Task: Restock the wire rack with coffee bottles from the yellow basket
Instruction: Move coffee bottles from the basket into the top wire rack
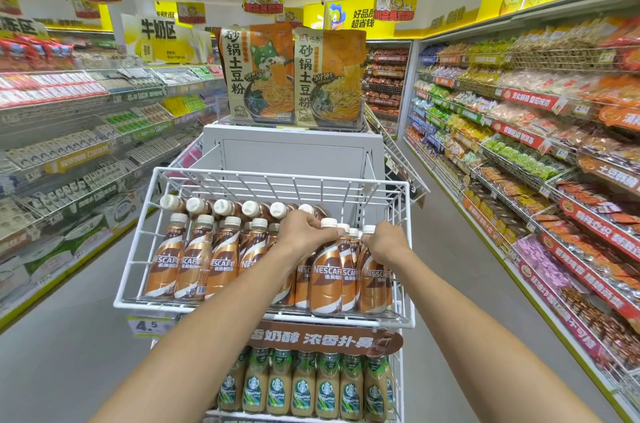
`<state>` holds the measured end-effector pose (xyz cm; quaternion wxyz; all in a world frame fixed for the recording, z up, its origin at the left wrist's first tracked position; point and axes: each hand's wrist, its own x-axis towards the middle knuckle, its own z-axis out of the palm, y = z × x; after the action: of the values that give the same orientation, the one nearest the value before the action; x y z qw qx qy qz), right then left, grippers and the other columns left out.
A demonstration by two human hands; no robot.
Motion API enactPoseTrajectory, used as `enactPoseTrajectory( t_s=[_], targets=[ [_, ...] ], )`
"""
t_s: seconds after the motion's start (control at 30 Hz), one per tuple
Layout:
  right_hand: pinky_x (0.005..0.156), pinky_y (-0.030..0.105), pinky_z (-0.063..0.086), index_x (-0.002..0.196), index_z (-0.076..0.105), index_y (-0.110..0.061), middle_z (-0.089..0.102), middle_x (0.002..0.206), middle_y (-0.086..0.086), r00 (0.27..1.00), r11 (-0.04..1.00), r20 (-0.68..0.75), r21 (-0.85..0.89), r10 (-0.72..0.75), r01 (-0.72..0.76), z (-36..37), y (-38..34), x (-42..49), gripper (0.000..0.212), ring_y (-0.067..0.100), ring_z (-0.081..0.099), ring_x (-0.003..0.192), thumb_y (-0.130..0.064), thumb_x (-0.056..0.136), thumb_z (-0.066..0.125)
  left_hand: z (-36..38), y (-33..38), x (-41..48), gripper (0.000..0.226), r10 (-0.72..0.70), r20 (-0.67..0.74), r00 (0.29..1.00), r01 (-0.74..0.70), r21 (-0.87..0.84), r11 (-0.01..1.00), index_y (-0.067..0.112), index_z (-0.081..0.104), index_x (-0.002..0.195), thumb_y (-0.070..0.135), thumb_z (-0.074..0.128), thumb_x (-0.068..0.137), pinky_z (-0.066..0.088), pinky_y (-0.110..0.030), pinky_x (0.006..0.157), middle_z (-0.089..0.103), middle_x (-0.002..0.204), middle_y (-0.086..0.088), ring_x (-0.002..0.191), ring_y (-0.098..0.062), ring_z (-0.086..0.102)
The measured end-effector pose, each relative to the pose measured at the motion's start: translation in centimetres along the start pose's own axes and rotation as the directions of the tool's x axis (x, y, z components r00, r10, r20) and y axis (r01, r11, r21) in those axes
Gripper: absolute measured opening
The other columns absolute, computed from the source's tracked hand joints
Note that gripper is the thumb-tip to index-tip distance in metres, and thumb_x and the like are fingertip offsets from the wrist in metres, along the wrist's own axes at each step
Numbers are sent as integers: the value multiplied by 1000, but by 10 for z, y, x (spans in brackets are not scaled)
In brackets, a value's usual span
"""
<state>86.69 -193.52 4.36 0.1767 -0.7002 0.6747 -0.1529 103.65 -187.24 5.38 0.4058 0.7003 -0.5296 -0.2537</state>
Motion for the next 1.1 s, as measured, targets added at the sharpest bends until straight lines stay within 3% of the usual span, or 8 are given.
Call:
enactPoseTrajectory(
  t_s=[0.1,0.23,0.3,0.37,0.47,0.53,0.7,1.1],
  targets=[
    [71,34,44,81,53,-6,60,92,12,1000,1000,-28,10,-5,5,3,1,-3,39,29,58,83,-35,107,59,-13,3,-18,46,4,-21,1000,-5,-17,1000,5,77,96,47,85,80,57,-35,84,76,99,-5,98,-19,69],
    [88,42,56,74,52,-10,68,99,17,1000,997,-8,75,-16,16,-9,-2,-27,51,33,67,95,-46,109,47,-49,-5,-49,41,100,42,994,-105,150,983,9,75,104,48,75,90,60,-39,90,78,103,-7,100,-24,73],
    [106,47,52,99,65,-3,69,122,23,999,995,-8,89,-50,50,-22,-3,-48,52,39,66,120,-49,110,42,-71,-13,-65,41,161,121,979,-193,324,926,11,70,106,50,68,93,60,-46,94,77,112,-15,104,-30,73],
    [118,48,42,143,54,4,56,151,23,992,991,-40,54,-123,125,-32,-2,-74,64,39,53,141,-49,110,41,-94,-22,-82,56,180,251,951,-294,554,779,10,64,127,56,61,95,58,-48,100,71,126,-10,112,-27,69],
    [122,52,39,156,41,-3,46,160,21,964,962,-39,-97,-262,257,-37,-5,-122,75,37,46,147,-59,107,39,-122,-45,-107,66,157,386,909,-409,753,516,12,54,137,64,52,96,55,-45,103,68,129,-9,115,-26,65],
    [123,54,36,158,39,-9,42,161,22,950,920,-1,-249,-313,303,-30,-8,-153,75,39,41,150,-63,105,37,-134,-64,-126,69,138,401,906,-418,790,448,14,51,141,67,49,96,50,-50,111,64,135,-12,125,-30,61],
    [124,58,32,159,38,-17,33,167,17,915,797,94,-462,-392,389,23,-26,-223,74,38,32,154,-67,104,34,-144,-129,-169,70,150,424,893,-440,755,486,15,50,143,67,47,97,50,-53,107,59,142,-15,131,-35,57],
    [116,53,41,156,40,-13,44,156,20,846,799,416,-352,-333,488,264,3,-279,65,40,42,144,-56,107,41,-77,-328,-229,59,-131,535,834,-314,657,685,11,58,125,63,50,97,55,-50,98,67,128,-19,117,-37,64]
  ],
)
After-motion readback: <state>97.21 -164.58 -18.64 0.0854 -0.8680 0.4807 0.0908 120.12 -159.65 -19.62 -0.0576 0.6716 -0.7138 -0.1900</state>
